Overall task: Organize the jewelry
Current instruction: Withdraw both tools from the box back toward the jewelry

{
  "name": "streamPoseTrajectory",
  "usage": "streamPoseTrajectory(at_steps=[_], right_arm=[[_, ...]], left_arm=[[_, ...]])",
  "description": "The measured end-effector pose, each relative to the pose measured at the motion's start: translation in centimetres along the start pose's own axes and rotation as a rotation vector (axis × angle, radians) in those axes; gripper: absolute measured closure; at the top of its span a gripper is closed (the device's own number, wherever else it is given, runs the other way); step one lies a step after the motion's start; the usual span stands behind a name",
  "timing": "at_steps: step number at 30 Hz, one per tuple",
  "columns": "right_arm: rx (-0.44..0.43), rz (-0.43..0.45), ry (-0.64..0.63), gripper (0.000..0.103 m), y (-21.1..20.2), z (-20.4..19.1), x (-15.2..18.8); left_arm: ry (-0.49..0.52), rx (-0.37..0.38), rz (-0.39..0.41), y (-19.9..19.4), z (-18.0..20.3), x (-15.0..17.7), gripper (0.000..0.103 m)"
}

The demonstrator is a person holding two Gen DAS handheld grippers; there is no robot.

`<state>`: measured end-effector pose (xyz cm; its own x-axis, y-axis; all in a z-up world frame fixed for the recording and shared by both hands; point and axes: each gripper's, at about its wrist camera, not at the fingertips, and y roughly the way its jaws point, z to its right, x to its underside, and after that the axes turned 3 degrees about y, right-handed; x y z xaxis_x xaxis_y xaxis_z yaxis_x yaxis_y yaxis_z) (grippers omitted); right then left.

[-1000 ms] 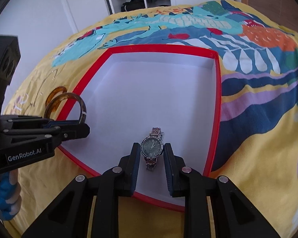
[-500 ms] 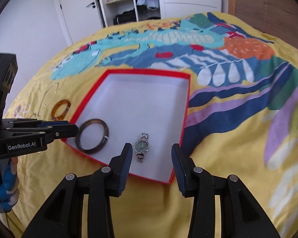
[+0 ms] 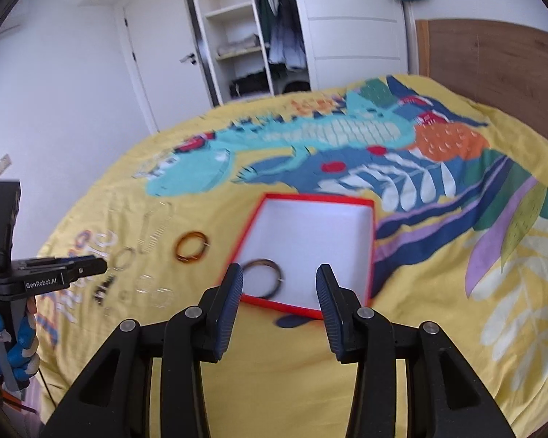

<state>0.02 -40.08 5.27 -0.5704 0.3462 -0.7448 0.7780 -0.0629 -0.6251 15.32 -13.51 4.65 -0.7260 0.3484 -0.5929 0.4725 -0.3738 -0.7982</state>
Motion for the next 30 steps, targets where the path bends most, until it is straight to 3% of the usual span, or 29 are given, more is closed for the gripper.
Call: streamPoseTrajectory(at_steps=[9, 15, 21, 30], right_arm=[[-0.073, 0.058, -0.023, 0.058, -4.1, -6.0, 0.9], [-0.105, 0.048, -0.035, 0.056, -4.5, -8.9, 2.2], [-0.117, -0.012, -0.078, 0.054, -2.5, -11.4, 4.2], [-0.136, -0.114, -0.104, 0.049, 3.7, -13.2, 6.8]], left_arm=[[-0.118, -0.107, 0.079, -8.9, -10.0, 5.2, 0.07], [-0.162, -0.144, 0.105, -11.7, -13.3, 8.8, 0.07], [-0.217, -0.127, 0.097, -10.3, -14.8, 11.6, 0.07], [-0.23, -0.013, 0.029, -3.2, -13.8, 13.6, 0.07]])
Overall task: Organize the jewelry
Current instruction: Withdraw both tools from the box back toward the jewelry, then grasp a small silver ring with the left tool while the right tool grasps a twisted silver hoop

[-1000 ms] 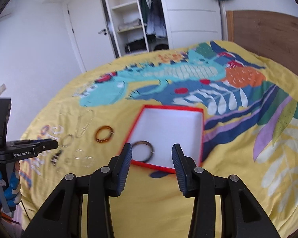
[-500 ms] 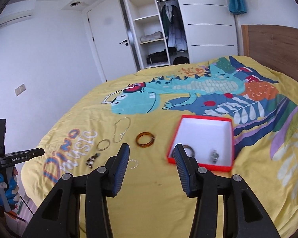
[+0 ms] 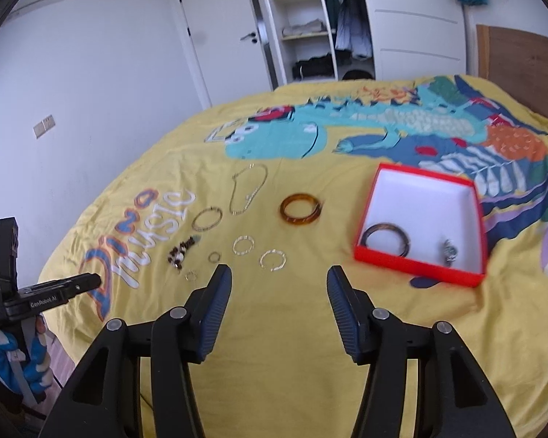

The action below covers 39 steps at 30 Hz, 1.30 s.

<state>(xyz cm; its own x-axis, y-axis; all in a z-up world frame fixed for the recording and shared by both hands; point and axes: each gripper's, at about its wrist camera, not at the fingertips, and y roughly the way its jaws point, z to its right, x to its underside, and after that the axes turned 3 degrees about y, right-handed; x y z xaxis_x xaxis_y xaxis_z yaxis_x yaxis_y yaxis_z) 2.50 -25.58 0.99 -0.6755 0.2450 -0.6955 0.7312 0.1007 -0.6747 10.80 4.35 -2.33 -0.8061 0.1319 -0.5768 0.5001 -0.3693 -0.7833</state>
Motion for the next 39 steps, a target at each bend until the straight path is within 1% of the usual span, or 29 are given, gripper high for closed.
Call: streamPoseTrajectory(at_steps=[4, 10, 14, 19, 23, 27, 39], right_arm=[[-0.02, -0.056, -0.029, 0.048, 3.4, -0.4, 0.5], [-0.052, -0.135, -0.038, 0.047, 8.8, 0.2, 0.8], [-0.064, -0.172, -0.054, 0.047, 12.0, 0.5, 0.8], [-0.079, -0.199, -0.075, 0.045, 14.8, 0.9, 0.5], [-0.092, -0.226, -0.098, 0.044, 16.7, 1.1, 0.4], [-0.104, -0.249, -0.131, 0.043, 18.6, 0.7, 0.2], [-0.105, -0.278, -0.15, 0.042, 22.2, 0.3, -0.5]], left_arm=[[0.016, 0.045, -0.036, 3.2, 1.1, -0.2, 0.07], [0.011, 0.055, -0.078, 7.6, 1.9, -1.5, 0.07], [0.011, 0.038, -0.114, 10.3, 2.2, -1.7, 0.07], [0.002, -0.01, -0.134, 12.9, 2.3, -2.2, 0.07], [-0.023, -0.035, -0.145, 14.1, 2.0, -2.4, 0.07], [-0.016, -0.054, -0.159, 15.0, 2.3, -2.6, 0.07], [-0.045, -0.075, -0.161, 16.0, 2.4, -3.2, 0.073]])
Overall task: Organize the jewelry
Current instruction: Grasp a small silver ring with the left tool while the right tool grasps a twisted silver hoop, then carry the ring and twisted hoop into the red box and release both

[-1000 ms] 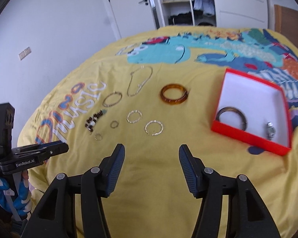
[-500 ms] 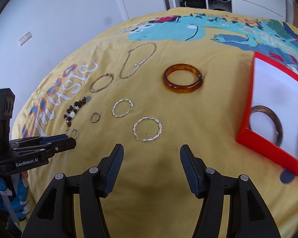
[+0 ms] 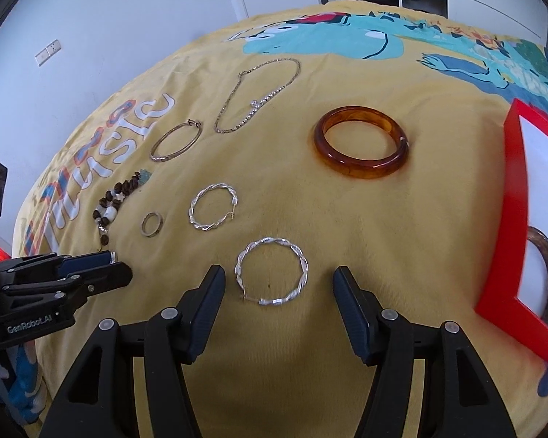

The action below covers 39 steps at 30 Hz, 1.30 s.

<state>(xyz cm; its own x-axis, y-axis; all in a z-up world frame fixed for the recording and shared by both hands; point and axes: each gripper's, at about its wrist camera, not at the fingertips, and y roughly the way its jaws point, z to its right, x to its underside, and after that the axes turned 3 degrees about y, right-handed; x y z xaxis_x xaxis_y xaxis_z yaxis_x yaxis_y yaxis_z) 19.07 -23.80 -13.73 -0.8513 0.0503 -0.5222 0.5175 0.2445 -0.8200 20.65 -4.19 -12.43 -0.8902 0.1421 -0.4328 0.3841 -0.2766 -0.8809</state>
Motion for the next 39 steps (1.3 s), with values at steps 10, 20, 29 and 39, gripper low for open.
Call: streamPoseTrajectory(at_steps=[10, 20, 29, 39], right_arm=[[-0.001, 0.011, 0.015, 0.062, -0.9, -0.2, 0.6], [-0.011, 0.062, 0.02, 0.063, -5.8, -1.5, 2.4], [0.058, 0.134, 0.066, 0.063, -11.7, 2.2, 3.5], [0.217, 0.178, 0.155, 0.063, -16.0, 12.4, 3.3]], left_arm=[[0.0, 0.008, 0.012, -0.6, 0.1, 0.6, 0.087], [0.004, 0.052, 0.03, -3.8, 0.7, 2.2, 0.087], [0.071, 0.099, 0.057, -6.2, 4.3, 2.0, 0.087], [0.219, 0.185, 0.068, -5.2, 13.7, -1.8, 0.087]])
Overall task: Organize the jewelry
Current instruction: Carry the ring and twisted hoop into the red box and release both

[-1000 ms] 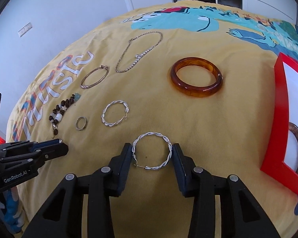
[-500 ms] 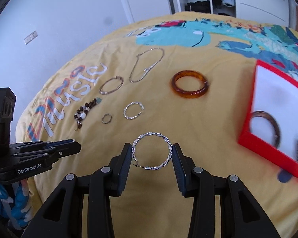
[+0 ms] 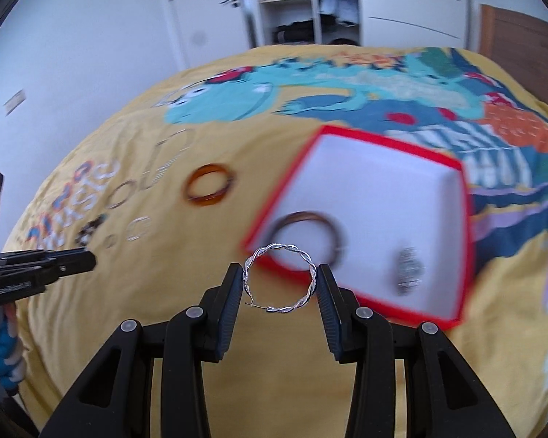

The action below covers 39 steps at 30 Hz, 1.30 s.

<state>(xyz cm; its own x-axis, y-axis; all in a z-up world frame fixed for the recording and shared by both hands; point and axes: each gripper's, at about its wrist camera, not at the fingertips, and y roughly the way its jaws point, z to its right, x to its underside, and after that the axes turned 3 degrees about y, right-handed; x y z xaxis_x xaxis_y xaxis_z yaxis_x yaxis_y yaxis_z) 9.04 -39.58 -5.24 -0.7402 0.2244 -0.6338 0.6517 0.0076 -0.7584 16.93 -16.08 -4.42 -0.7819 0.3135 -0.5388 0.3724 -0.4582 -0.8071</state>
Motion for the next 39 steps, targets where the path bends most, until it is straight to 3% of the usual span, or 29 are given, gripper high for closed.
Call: streamPoseTrajectory(at_steps=[6, 13, 25, 30, 39], right_arm=[[0.055, 0.018, 0.025, 0.063, 1.5, 4.7, -2.7], [0.075, -0.016, 0.018, 0.063, 5.5, 8.6, -4.6], [0.062, -0.119, -0.093, 0.062, 10.4, 9.4, -4.1], [0.087, -0.132, -0.17, 0.062, 10.9, 8.7, -3.7], [0.117, -0.121, -0.165, 0.059, 8.1, 9.4, -3.6]], left_arm=[[0.102, 0.065, 0.003, 4.5, 6.4, -5.7, 0.087], [0.16, 0.082, -0.034, 11.2, 10.5, -9.8, 0.087], [0.248, 0.011, -0.11, 18.7, 12.6, -10.2, 0.087], [0.273, -0.015, -0.099, 18.9, 12.8, -9.9, 0.086], [0.251, 0.014, -0.098, 17.5, 12.3, -10.2, 0.083]])
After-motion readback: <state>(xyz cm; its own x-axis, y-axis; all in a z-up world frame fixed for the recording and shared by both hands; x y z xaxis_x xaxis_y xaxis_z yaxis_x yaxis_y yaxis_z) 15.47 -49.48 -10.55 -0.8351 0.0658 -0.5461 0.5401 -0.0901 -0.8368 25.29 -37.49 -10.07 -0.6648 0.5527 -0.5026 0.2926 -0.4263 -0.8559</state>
